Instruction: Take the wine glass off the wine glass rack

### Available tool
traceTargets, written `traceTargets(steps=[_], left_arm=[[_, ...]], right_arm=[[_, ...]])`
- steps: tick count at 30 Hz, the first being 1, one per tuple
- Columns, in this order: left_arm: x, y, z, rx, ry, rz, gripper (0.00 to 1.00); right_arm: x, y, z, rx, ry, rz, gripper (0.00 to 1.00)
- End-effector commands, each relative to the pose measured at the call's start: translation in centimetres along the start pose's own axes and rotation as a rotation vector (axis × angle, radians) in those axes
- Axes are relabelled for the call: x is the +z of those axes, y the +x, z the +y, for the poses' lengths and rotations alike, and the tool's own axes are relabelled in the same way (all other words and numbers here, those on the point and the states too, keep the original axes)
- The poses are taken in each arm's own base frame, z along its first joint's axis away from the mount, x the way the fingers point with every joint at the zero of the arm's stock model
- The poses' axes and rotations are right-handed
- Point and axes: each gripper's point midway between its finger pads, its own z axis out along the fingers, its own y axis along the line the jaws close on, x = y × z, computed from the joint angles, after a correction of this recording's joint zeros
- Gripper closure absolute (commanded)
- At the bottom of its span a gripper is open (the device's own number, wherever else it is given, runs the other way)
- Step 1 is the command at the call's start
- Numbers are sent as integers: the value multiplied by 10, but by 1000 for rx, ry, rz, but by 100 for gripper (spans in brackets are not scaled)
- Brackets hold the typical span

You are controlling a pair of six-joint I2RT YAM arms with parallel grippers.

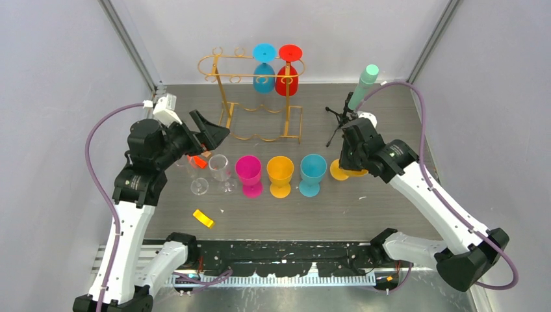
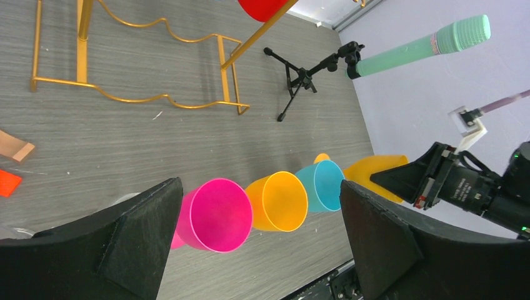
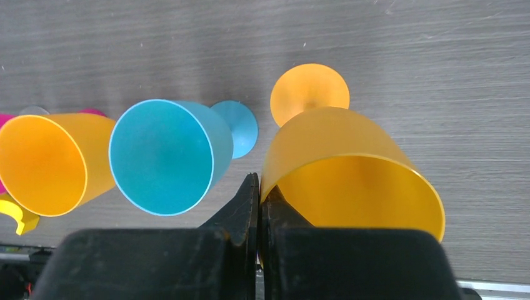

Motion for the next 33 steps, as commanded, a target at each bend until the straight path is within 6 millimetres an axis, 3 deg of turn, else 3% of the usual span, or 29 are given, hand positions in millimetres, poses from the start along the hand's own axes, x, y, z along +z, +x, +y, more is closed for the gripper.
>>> traceTargets(steps=[1, 17, 25, 33], left_arm=[[0, -22, -11, 32, 34, -75, 0], [-3, -23, -13, 18, 40, -82, 0], [-4, -23, -13, 18, 38, -86, 0], [-3, -23, -12, 12, 31, -82, 0]], right_arm=[[13, 16, 8, -11, -45, 84, 100], [40, 40, 7, -45, -48, 200, 99], [46, 46, 11, -63, -60, 235, 92], [44, 45, 13, -79, -79, 238, 78]])
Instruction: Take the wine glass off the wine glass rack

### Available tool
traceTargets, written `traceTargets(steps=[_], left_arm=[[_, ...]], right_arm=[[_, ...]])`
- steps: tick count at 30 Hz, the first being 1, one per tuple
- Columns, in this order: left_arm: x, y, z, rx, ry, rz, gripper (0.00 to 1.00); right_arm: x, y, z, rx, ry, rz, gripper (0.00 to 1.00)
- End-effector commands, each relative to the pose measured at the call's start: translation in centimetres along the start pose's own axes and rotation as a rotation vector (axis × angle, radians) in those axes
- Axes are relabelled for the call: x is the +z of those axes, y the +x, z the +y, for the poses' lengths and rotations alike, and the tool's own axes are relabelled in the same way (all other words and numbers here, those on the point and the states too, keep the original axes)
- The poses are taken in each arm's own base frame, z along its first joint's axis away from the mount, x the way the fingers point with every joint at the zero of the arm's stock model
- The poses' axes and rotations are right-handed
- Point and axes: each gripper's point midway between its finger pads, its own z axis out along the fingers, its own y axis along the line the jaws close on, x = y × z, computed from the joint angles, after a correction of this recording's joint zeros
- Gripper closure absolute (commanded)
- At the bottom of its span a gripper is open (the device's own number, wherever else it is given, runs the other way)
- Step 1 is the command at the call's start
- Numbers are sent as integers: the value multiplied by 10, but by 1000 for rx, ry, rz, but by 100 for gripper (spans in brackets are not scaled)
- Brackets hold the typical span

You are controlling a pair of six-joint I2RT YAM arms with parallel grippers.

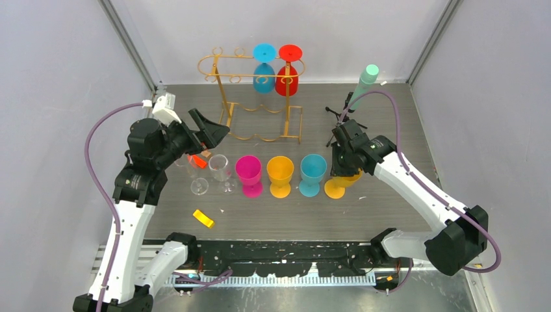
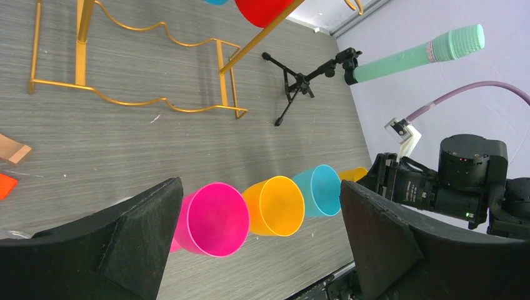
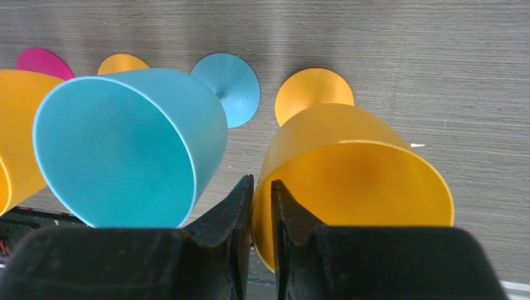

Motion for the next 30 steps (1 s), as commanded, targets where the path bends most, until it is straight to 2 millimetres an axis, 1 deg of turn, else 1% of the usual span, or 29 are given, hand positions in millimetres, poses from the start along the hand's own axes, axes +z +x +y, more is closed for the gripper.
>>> traceTargets(steps=[1, 5, 8, 14, 18, 19, 22, 24, 26, 27, 29, 30], left_arm=[[-5, -18, -12, 25, 33, -65, 0], [-3, -20, -16, 14, 57, -69, 0], [-2, -22, -20, 13, 74, -64, 0], [1, -25, -32, 18, 129, -46, 0], [7, -34, -39, 6, 155, -69, 0], [10, -37, -44, -12, 183, -74, 0], [23, -49, -68, -80, 322, -88, 0], [33, -58, -81, -125, 378, -89, 0], [45, -70, -90, -141, 399, -114, 0], [55, -75, -91, -154, 391, -124, 1], [67, -91, -100, -163, 389, -171, 3], [76, -97, -100, -183, 369, -182, 6]], right_arm=[[-4, -8, 8, -21, -43, -23, 77], [-8, -12, 9, -31, -51, -34, 74], [-16, -19, 12, -34, -61, -59, 69], [-40, -34, 14, -29, -91, -146, 59], [-57, -46, 12, -17, -93, -224, 54], [-59, -48, 10, -13, -87, -241, 54], [-68, -58, 12, 3, -107, -310, 53], [-71, -61, 13, 17, -117, -331, 56], [-72, -63, 15, 34, -134, -344, 58], [-72, -62, 19, 38, -153, -345, 59], [-71, -61, 24, 43, -183, -338, 60], [-71, -60, 26, 44, -193, -334, 61]])
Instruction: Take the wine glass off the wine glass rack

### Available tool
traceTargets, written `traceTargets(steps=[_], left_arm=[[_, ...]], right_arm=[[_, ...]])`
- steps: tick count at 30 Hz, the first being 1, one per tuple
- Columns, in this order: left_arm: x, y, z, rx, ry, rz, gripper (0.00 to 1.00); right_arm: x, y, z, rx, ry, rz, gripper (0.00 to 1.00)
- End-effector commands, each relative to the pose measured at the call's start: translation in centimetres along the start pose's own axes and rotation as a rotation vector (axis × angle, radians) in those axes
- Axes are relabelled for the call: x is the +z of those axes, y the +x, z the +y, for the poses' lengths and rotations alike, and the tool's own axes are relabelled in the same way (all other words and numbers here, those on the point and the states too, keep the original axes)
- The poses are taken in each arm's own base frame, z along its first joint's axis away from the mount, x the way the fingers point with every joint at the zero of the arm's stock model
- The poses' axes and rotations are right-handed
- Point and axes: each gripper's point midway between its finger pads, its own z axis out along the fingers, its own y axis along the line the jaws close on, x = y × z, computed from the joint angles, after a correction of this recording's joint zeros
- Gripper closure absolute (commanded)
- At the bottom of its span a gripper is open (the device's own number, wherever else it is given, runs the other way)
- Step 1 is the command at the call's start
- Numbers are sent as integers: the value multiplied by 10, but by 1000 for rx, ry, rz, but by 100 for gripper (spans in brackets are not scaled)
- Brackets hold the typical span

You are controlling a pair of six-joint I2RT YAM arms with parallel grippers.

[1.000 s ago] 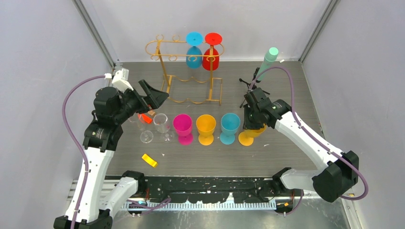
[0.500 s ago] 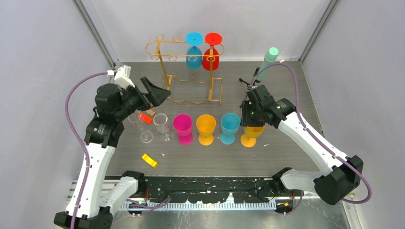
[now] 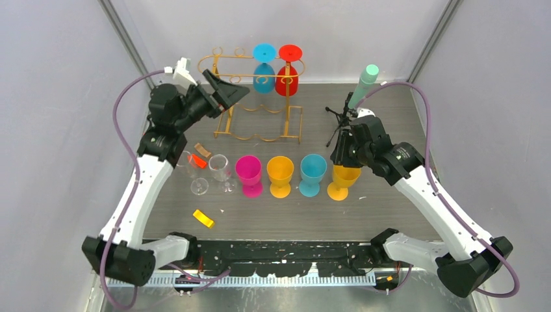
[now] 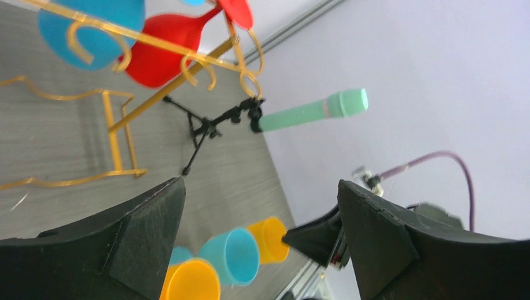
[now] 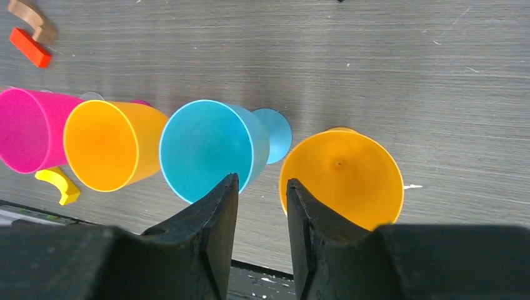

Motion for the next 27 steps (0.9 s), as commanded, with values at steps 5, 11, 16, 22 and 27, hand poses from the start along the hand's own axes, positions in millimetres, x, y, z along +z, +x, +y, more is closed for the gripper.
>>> traceTargets(steps=[5, 11, 16, 22, 27], left_arm=[[57, -79, -40, -50, 28, -215, 19], [108, -99, -3, -28, -149, -267, 24], [152, -94, 30, -12, -246, -236, 25], [182, -76, 56, 5, -295, -176, 26], [188, -72, 63, -6, -300, -171, 28]], right_arm=[[-4, -8, 17, 44, -95, -42, 61], [-7, -5, 15, 53, -98, -49, 61], [-5, -5, 7, 59, -55, -51, 62], [-13, -17, 3, 69, -32, -106, 61], [-18, -25, 5, 74, -37, -136, 61]])
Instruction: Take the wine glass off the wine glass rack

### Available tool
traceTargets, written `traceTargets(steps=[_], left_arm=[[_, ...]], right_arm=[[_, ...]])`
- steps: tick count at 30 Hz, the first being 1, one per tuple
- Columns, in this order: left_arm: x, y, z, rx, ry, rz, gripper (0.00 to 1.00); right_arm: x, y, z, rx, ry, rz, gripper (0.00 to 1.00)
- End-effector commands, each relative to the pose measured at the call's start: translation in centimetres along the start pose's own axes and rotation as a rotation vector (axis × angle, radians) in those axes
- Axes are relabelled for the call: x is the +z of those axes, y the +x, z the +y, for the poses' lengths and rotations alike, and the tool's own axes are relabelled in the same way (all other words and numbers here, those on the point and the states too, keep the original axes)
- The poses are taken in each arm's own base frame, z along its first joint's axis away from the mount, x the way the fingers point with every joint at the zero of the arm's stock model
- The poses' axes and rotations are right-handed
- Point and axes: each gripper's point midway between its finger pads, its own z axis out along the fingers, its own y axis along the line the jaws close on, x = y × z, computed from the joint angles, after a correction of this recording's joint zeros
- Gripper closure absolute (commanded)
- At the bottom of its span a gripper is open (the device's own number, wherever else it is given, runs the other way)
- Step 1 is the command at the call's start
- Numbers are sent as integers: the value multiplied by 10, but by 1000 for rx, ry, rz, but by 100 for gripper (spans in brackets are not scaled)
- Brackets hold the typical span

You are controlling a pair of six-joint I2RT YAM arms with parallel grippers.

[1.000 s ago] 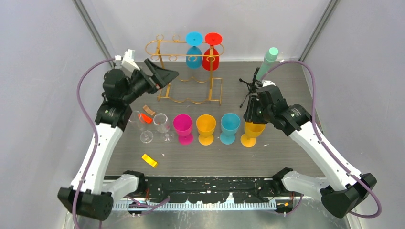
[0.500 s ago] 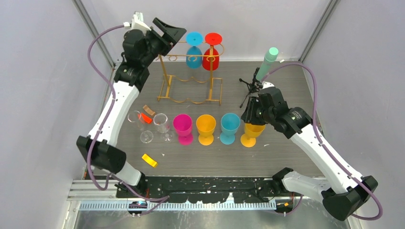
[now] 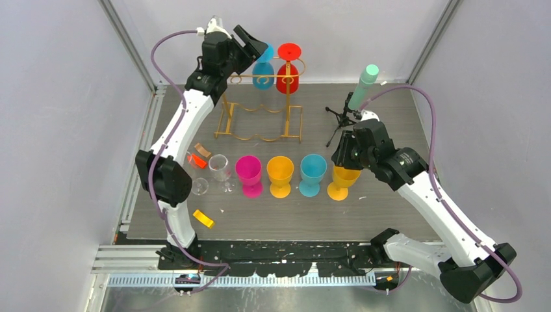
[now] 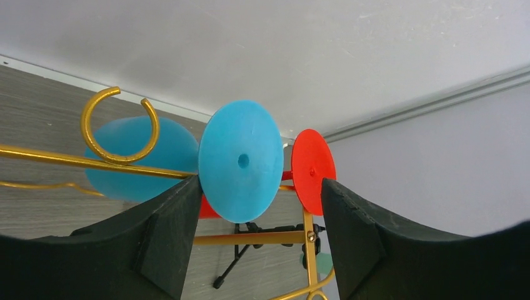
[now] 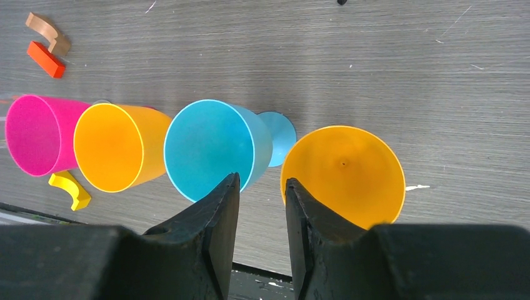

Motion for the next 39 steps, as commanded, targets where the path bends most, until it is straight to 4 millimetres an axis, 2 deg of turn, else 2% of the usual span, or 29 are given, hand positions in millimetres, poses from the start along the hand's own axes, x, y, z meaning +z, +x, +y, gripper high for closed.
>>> traceTargets(steps=[1, 8, 14, 20, 23, 30, 36, 39], left_arm=[[1, -5, 1, 5, -24, -19, 30], [9, 0, 3, -64, -34, -2, 40], [15, 4, 1, -212, -1, 10, 52], [20, 11, -1, -375, 64, 59, 58], [22, 9, 2, -457, 101, 49, 65], [19, 2, 8, -473, 74, 0, 77], [20, 0, 5, -471, 86, 0, 100], [18, -3, 1, -460, 97, -7, 100]], right_arm=[[-13, -26, 6, 30, -18, -102, 61], [-16, -29, 4, 40, -13, -119, 61], [-18, -29, 3, 46, -11, -127, 61], [-20, -28, 2, 52, -12, -135, 62], [-23, -30, 1, 58, -14, -145, 62], [-19, -25, 0, 56, -11, -135, 62], [-18, -24, -1, 54, -8, -133, 62], [-21, -26, -1, 55, -11, -143, 62]])
